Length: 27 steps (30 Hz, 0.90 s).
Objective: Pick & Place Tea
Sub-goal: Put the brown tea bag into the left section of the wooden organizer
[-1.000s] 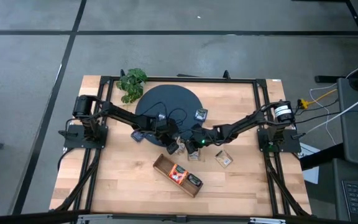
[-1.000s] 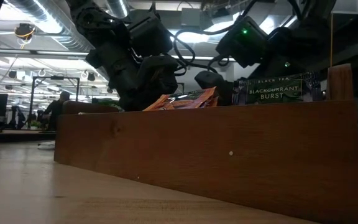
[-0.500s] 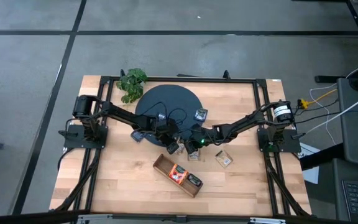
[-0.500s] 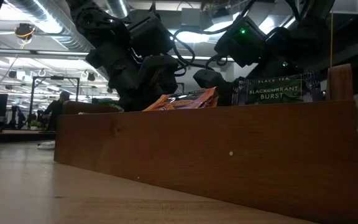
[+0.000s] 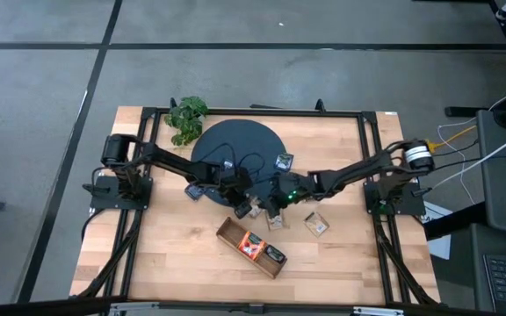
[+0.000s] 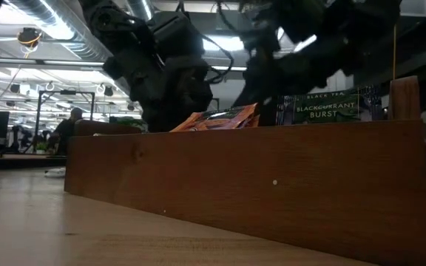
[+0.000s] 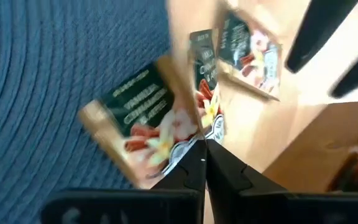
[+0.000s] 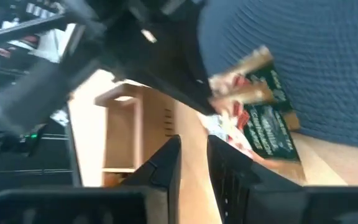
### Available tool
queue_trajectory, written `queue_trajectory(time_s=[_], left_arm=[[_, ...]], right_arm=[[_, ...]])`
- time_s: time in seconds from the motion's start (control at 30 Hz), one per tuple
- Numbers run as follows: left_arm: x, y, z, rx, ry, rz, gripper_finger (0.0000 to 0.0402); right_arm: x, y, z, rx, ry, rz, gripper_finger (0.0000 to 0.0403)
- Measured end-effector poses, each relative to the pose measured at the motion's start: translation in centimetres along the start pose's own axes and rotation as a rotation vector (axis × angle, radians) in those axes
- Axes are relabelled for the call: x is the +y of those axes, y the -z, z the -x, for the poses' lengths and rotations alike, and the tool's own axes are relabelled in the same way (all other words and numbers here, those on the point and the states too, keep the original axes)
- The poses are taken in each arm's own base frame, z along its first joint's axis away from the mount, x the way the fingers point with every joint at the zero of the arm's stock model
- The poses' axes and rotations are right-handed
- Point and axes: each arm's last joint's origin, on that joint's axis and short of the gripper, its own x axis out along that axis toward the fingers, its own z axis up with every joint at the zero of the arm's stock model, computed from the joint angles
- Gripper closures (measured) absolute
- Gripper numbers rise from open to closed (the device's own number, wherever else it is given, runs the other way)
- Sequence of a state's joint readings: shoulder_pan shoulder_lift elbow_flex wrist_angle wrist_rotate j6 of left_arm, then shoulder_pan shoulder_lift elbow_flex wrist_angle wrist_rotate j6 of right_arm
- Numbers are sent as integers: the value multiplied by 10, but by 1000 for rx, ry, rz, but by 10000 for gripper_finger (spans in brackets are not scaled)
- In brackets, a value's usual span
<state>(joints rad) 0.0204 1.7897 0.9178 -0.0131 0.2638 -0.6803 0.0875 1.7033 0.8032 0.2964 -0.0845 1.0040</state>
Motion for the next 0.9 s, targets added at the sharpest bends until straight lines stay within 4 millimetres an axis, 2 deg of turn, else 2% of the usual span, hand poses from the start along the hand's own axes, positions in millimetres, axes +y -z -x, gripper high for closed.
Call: queue_trajectory(time_s=[0.13,0.27,0.4,0.6,0.73,0.9], left_arm=[[-9,-5,16,-40,29,-101,399],[-18,-8,42,-109,68,-210,399],[-19,0,65,-169,96,-296,399],[-4,25,90,-217,146,-324,399],[-1,32,105,-286,290,-368,399],[0,34,117,-288,369,-408,399]], right_arm=[[13,-6,19,-21,-32,28,320],[21,-10,34,-33,-47,47,320],[28,-14,44,-58,-84,49,320],[51,-26,50,-106,-161,51,320],[71,-39,50,-124,-157,119,320],[93,-53,50,-124,-109,218,320]])
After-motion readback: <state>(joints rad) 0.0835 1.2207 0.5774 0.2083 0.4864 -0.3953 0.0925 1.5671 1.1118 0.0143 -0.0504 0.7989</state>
